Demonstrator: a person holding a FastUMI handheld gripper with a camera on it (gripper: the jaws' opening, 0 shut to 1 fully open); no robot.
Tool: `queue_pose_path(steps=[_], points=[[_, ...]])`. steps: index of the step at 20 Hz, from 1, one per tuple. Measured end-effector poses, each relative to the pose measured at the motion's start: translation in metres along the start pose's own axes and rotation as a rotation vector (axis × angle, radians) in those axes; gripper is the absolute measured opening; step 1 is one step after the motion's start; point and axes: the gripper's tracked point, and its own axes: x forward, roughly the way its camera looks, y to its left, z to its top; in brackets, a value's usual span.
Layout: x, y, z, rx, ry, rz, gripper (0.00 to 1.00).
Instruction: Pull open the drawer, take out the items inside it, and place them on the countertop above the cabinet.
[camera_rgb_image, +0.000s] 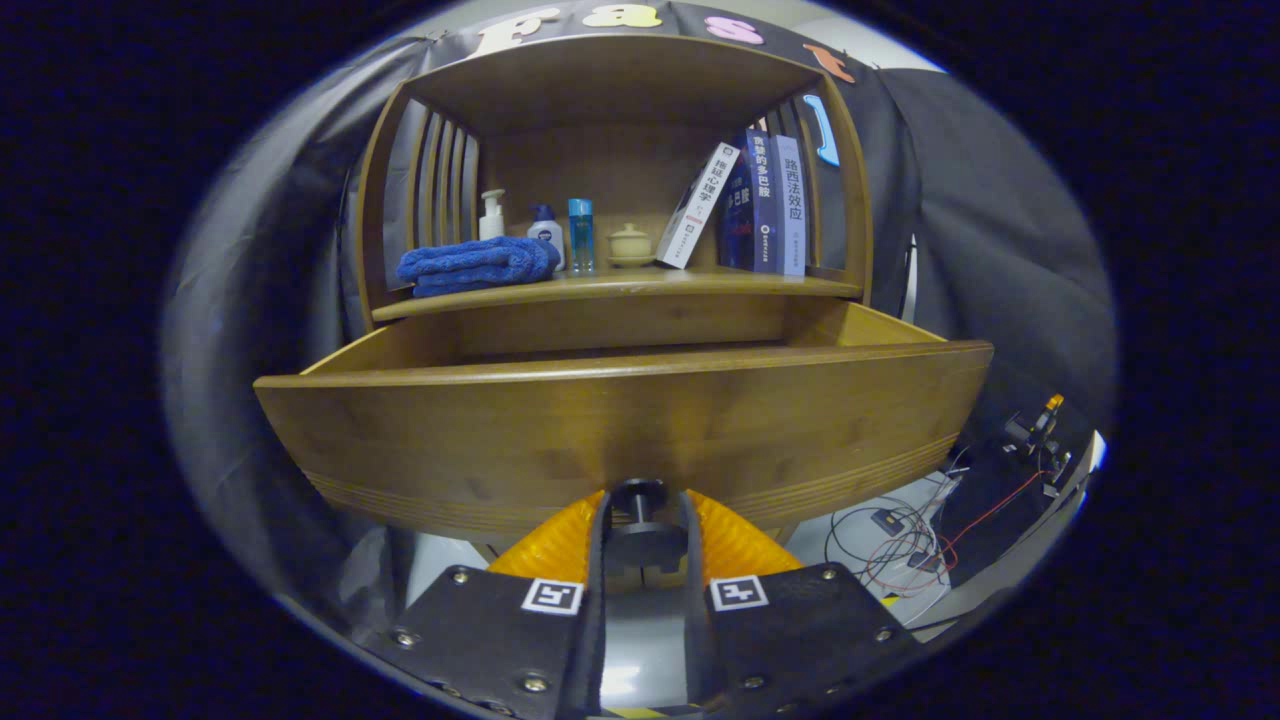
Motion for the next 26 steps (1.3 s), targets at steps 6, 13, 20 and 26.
queue_pose_path(steps=[6, 13, 20, 26], points=[[-0.003, 0.007, -0.008, -0.016, 0.017, 0.021, 0.52], [-0.033, 0.02, 0.034, -0.015, -0.07, 0.032, 0.67], [-0.029, 0.032, 0.12, -0.043, -0.211, 0.04, 0.66], [0.028, 0.051, 0.138, -0.012, -0.087, 0.062, 0.66]])
